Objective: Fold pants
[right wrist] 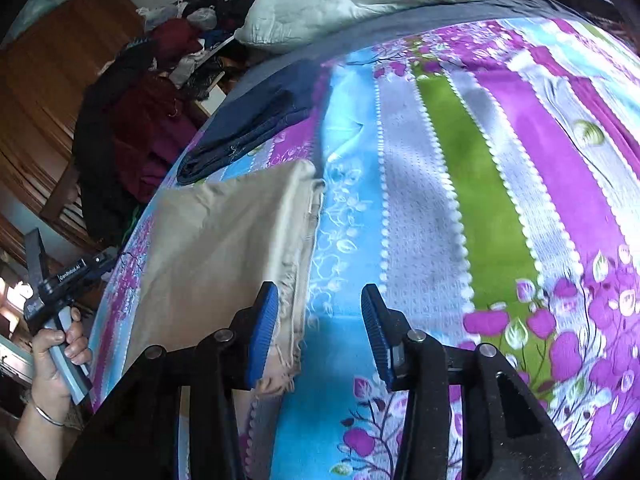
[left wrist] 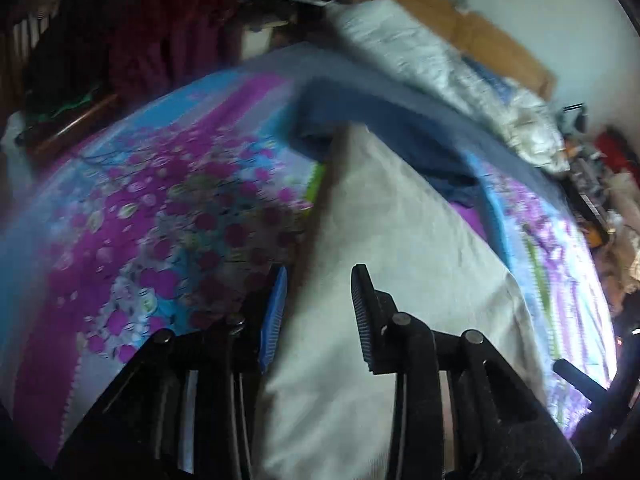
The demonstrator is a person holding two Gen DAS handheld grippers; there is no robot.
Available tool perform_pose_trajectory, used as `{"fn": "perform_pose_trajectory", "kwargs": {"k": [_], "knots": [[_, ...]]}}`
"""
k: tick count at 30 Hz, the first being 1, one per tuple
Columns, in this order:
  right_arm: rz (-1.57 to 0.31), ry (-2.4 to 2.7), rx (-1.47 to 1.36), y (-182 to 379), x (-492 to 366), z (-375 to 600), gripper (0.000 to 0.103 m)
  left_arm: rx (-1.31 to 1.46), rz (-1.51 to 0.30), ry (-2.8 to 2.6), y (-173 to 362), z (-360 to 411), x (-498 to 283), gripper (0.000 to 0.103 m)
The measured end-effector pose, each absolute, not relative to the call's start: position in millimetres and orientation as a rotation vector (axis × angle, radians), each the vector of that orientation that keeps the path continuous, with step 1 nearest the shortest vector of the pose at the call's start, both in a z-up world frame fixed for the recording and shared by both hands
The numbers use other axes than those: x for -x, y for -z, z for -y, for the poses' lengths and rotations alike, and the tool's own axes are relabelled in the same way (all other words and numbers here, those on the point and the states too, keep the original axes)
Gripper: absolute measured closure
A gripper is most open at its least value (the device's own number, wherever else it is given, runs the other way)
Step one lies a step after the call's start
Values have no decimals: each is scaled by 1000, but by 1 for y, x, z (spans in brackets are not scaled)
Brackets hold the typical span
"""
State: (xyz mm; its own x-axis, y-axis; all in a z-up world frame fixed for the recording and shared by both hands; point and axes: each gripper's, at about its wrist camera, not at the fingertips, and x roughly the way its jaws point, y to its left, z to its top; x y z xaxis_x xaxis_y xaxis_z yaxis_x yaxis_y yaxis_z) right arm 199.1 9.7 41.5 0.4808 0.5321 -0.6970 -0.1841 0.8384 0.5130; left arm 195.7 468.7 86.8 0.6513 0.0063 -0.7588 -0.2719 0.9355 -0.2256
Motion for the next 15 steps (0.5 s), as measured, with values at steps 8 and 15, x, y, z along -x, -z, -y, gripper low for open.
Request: {"fn": "perform_pose_trajectory", "kwargs": {"k": [8, 15], "knots": [[-948, -485, -253, -44, -72, 5, 55, 235, -868, 28, -55, -434, -92, 67], [-923, -704, -273, -42, -2, -51, 56, 292, -859, 110, -44, -387, -11, 52]]}}
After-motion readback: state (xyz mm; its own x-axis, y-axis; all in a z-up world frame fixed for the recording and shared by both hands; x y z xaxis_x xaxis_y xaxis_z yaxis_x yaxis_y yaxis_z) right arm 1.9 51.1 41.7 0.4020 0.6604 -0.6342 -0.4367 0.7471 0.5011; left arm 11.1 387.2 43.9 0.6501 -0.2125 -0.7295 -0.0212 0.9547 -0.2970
